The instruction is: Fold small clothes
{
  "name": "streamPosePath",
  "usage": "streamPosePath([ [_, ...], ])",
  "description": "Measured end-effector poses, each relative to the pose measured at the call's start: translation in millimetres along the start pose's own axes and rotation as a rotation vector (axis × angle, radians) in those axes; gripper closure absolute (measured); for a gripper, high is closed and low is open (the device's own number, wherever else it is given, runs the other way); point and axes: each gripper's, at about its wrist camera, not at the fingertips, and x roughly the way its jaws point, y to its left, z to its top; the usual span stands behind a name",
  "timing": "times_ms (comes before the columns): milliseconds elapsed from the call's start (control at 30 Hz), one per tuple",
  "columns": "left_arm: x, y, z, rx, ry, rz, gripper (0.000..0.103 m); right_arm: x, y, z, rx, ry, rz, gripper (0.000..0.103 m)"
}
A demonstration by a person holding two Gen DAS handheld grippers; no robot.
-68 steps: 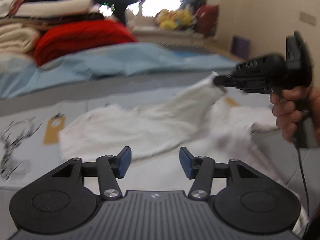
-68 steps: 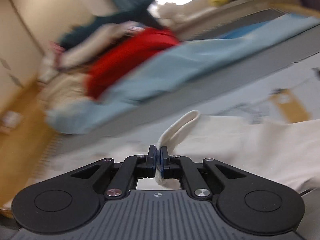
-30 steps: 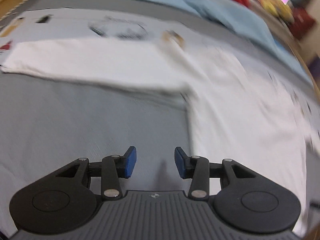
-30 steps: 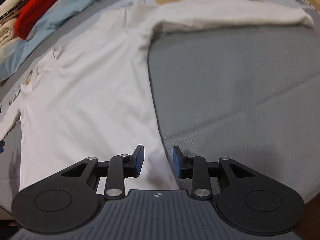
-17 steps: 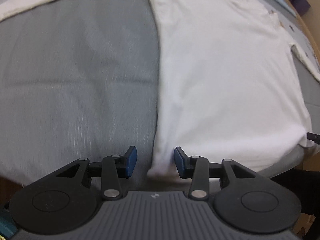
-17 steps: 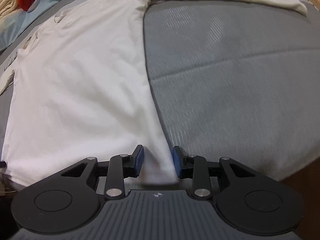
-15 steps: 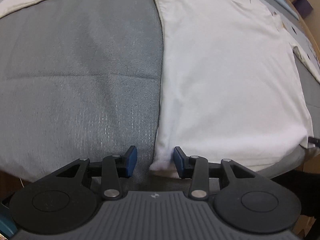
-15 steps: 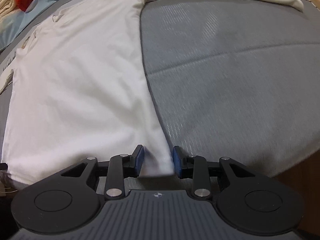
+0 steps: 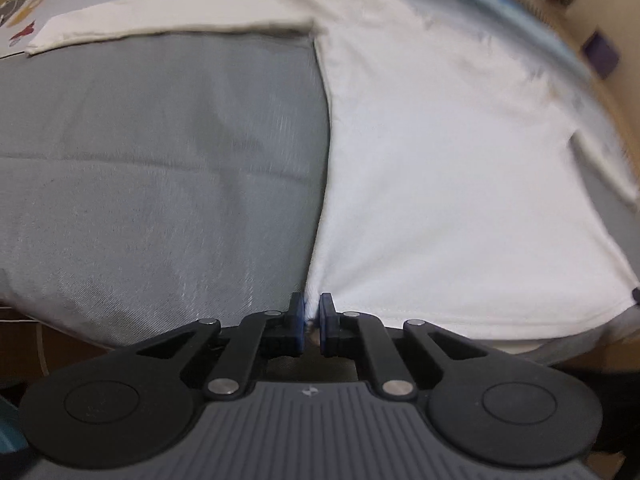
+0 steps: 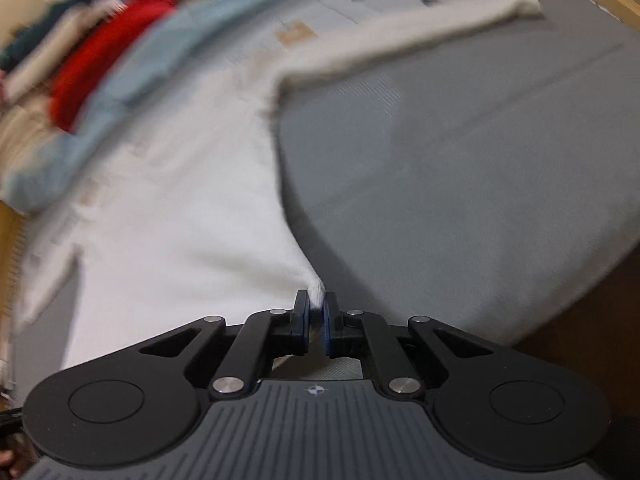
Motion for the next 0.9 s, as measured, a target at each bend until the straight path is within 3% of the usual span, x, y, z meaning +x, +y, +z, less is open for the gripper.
streamPosePath([
  [133, 6, -6, -1, 0.015, 0.025, 0.015, 0.096, 19, 12, -4, -0.072, 0.069, -0.085, 0.097],
  [200, 15, -12, -1, 0.048, 0.078, 0.034, 0.092, 27, 17, -5, -0.113, 0.105, -0.132, 0.096],
  [300, 14, -16, -1, 0.074, 0.044, 0.085, 0.087, 19, 28, -6, -0.175, 0.012, -0.222, 0.094],
  [400, 0, -19, 3, 0.067, -0.041, 0.012, 0.083, 10, 39, -3, -0.216, -0.064, -0.143, 0.094],
  [500, 18, -30, 0, 0.118, 0.023, -0.001, 0.081, 22, 46, 0, -0.239, -0.033, -0.063, 0.093],
  [567, 38, -34, -8, 0.171, 0.122, 0.069, 0.082, 47, 50, -4, -0.26, 0.094, -0.1, 0.091],
  [600, 40, -36, -9, 0.188, 0.12, 0.078, 0.081, 56, 49, -8, -0.278, 0.14, -0.144, 0.091],
  [700, 25, -38, -7, 0.171, 0.043, 0.05, 0.079, 53, 56, -4, -0.301, 0.085, -0.132, 0.091],
  [767, 21, -36, -4, 0.154, 0.014, 0.012, 0.07, 57, 57, -3, -0.324, 0.092, -0.149, 0.09],
  [833, 38, -38, -4, 0.168, 0.093, 0.047, 0.069, 62, 56, -5, -0.339, 0.103, -0.171, 0.09],
  [900, 42, -43, -5, 0.2, 0.098, 0.069, 0.068, 57, 60, -2, -0.338, 0.078, -0.153, 0.09],
])
